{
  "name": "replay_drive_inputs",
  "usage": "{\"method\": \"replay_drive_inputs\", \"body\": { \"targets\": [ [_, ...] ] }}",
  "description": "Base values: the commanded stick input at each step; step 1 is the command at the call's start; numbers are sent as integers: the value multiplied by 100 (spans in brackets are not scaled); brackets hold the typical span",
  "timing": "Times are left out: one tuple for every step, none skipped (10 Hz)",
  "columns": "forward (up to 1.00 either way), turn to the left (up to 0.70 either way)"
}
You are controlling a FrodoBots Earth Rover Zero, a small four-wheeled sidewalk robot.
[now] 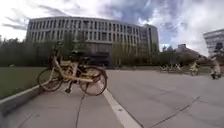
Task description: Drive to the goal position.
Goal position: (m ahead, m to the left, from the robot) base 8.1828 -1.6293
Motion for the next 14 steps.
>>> {"method": "replay_drive_inputs", "body": {
  "targets": [
    [70, -35],
    [70, -35],
    [70, -35],
    [70, -17],
    [70, 0],
    [70, 0],
    [70, 0],
    [70, 0],
    [70, 5],
    [70, 35],
    [70, 35],
    [70, 35],
    [70, 35],
    [70, 35]
  ]
}}
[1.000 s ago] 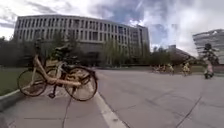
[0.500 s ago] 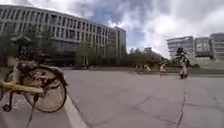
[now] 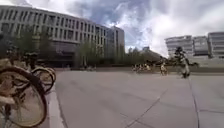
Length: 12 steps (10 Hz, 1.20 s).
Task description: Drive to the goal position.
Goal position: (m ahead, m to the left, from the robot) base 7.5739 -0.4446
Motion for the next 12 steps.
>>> {"method": "replay_drive_inputs", "body": {
  "targets": [
    [70, 33],
    [70, 4],
    [70, 0],
    [70, 0],
    [70, 0],
    [70, 0],
    [70, 0],
    [70, 0],
    [70, 0],
    [70, 0],
    [70, 0],
    [70, 0]
  ]
}}
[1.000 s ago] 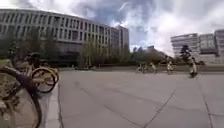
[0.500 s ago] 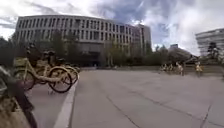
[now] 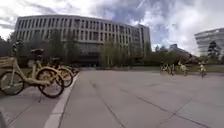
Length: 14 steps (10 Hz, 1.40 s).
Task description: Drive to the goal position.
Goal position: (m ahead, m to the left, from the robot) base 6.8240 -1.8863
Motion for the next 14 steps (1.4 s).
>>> {"method": "replay_drive_inputs", "body": {
  "targets": [
    [70, 0],
    [70, 0],
    [70, 6],
    [70, 27],
    [70, 35],
    [70, 28],
    [70, 9],
    [70, 0],
    [70, 0],
    [70, 0],
    [70, 0],
    [70, 0],
    [70, 0],
    [70, 0]
  ]
}}
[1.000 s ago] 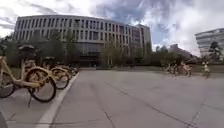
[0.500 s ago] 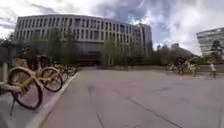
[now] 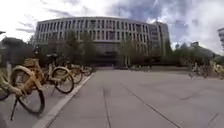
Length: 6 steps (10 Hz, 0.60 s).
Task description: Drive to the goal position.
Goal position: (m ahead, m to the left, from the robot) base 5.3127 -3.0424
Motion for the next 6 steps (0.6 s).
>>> {"method": "replay_drive_inputs", "body": {
  "targets": [
    [70, 0],
    [70, 0],
    [70, 0],
    [70, -21],
    [70, -35],
    [70, -11]
  ]
}}
